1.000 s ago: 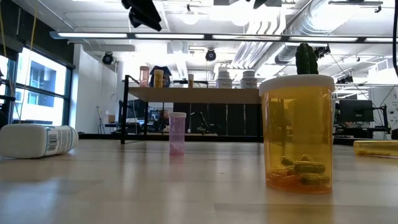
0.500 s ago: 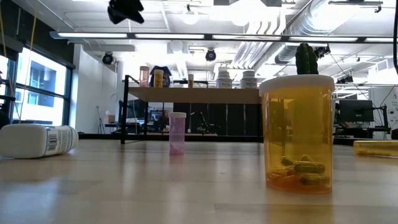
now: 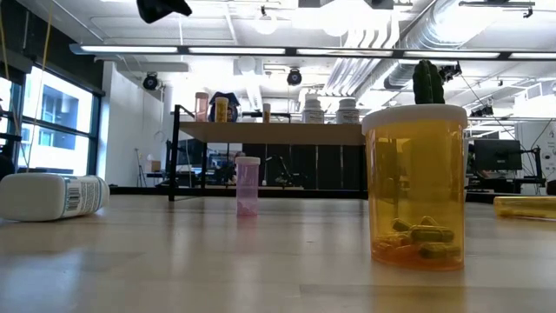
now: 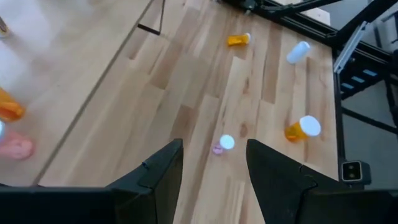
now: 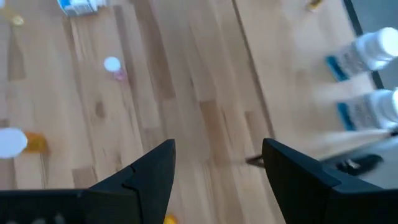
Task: Pick and place medicine bottles onto shelf by color
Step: Put the pink pill bottle on the shelf
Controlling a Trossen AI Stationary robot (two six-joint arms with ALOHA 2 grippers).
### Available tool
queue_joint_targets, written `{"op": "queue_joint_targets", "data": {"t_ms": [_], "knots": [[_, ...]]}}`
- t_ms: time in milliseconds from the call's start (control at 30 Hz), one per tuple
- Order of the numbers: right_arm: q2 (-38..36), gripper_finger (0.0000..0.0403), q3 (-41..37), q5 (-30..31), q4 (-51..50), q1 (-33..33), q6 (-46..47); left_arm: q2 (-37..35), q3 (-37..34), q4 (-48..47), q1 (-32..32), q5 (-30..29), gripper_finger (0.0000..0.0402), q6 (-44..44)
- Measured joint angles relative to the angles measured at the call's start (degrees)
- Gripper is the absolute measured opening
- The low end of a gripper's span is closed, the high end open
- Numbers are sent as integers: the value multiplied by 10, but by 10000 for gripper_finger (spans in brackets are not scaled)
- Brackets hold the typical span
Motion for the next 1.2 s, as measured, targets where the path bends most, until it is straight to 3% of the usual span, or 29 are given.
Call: {"op": "queue_joint_targets", "data": {"t_ms": [300, 600, 967, 1200], "knots": [[-84, 232, -212, -66, 239, 16, -7, 0, 0, -12, -38, -38, 165, -57], [-87, 232, -356, -110, 507, 43, -61, 6, -3, -77, -112, -111, 165, -136], [-81, 232, -498, -107, 839, 34, -78, -2, -133, -19, -196, -162, 165, -251], [-20, 232, -519, -105, 926, 31, -82, -2, -184, 45, -238, -182, 165, -306]]}}
